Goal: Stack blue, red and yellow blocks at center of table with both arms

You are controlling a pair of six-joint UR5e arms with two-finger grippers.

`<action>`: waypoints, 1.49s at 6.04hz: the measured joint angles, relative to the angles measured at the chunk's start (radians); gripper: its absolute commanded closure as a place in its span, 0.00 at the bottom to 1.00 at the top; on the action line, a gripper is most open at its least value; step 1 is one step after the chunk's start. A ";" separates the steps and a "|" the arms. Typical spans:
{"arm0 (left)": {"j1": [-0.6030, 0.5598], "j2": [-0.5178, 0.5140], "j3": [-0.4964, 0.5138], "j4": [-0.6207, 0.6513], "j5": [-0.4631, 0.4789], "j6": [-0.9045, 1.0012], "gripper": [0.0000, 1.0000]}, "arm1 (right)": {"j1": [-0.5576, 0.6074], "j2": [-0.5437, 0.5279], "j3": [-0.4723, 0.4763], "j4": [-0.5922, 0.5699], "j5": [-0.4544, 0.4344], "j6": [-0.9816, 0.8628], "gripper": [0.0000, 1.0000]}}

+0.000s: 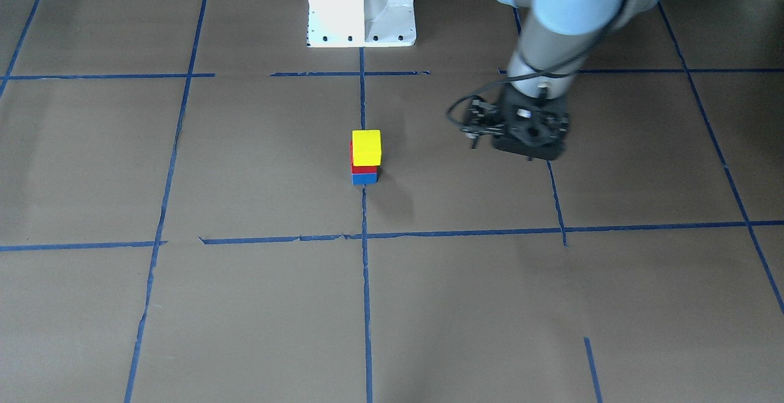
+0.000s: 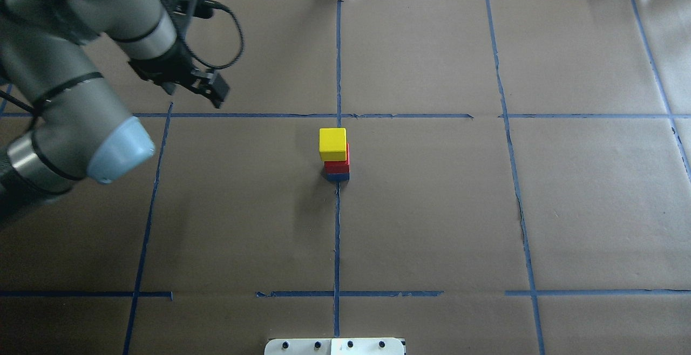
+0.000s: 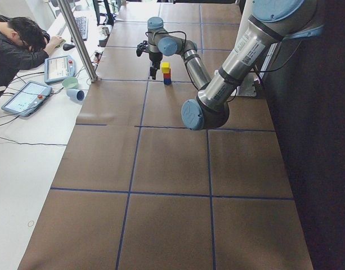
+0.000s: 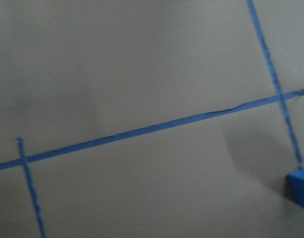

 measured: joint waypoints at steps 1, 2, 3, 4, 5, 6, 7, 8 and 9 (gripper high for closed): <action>-0.141 0.134 -0.009 -0.002 -0.090 0.206 0.00 | 0.001 -0.001 0.000 0.000 0.000 0.002 0.00; -0.281 0.262 -0.004 -0.007 -0.140 0.374 0.00 | 0.003 -0.008 0.001 -0.001 0.000 0.019 0.00; -0.402 0.372 0.007 -0.009 -0.158 0.522 0.00 | 0.005 -0.018 0.003 0.000 0.000 0.050 0.01; -0.479 0.463 0.020 -0.011 -0.162 0.601 0.00 | 0.007 -0.022 0.005 0.000 0.000 0.087 0.01; -0.513 0.532 0.045 -0.013 -0.162 0.631 0.00 | 0.009 -0.023 0.010 0.000 0.000 0.128 0.00; -0.528 0.576 0.071 -0.014 -0.161 0.639 0.00 | 0.011 -0.022 0.013 0.001 -0.001 0.153 0.00; -0.536 0.606 0.082 -0.014 -0.160 0.638 0.00 | 0.013 -0.020 0.014 0.001 -0.001 0.163 0.00; -0.540 0.615 0.086 -0.017 -0.161 0.637 0.00 | 0.013 -0.018 0.014 0.002 -0.001 0.165 0.00; -0.541 0.623 0.078 -0.016 -0.158 0.636 0.00 | 0.014 -0.017 0.015 0.002 0.000 0.166 0.00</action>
